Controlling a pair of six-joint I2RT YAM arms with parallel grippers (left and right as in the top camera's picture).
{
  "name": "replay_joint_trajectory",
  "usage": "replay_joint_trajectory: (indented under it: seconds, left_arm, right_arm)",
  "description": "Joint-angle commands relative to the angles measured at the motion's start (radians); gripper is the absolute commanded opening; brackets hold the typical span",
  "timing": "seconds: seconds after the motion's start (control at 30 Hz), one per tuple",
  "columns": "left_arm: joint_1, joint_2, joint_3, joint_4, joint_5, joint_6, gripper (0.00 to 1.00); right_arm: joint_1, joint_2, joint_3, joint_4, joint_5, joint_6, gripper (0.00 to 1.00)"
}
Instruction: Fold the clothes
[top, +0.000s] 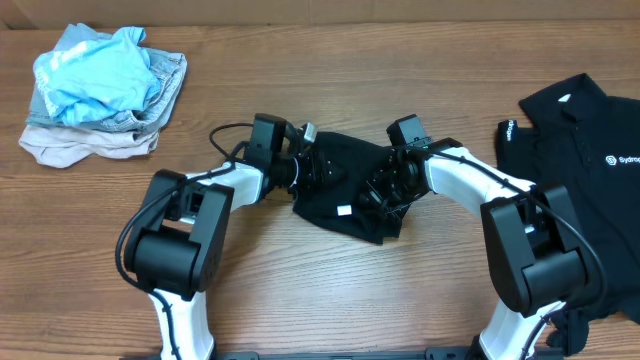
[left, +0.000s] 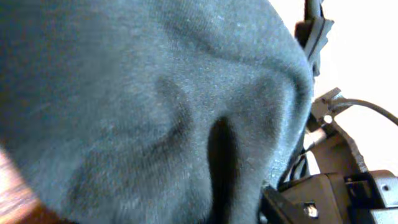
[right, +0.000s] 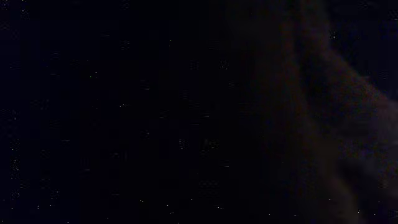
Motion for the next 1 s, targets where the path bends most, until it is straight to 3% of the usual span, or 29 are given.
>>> replay_joint_trajectory:
  seconds: [0.0, 0.17, 0.37, 0.57, 0.83, 0.97]
  left_arm:
    - [-0.055, 0.067, -0.037, -0.013, 0.004, 0.045, 0.45]
    - [-0.027, 0.066, -0.036, -0.013, 0.050, 0.045, 0.04]
    - [0.121, 0.058, 0.020, -0.033, 0.225, 0.045, 0.04]
    - [0.296, -0.026, 0.171, -0.060, 0.461, 0.024, 0.04]
    - [0.516, -0.111, 0.505, -0.043, 0.541, -0.142, 0.04]
    - [0.666, -0.111, 0.649, -0.044, 0.506, -0.159, 0.04]
  right_arm:
    - [0.010, 0.044, -0.008, 0.010, 0.034, 0.002, 0.24]
    - [0.006, 0.030, -0.007, 0.004, 0.016, -0.019, 0.24]
    - [-0.049, -0.103, -0.003, -0.063, 0.014, -0.142, 0.24]
    - [-0.122, -0.269, 0.040, -0.161, 0.013, -0.275, 0.31]
    - [-0.153, -0.318, 0.040, -0.179, 0.029, -0.274, 0.32]
    - [-0.153, -0.318, 0.039, -0.179, 0.046, -0.274, 0.32]
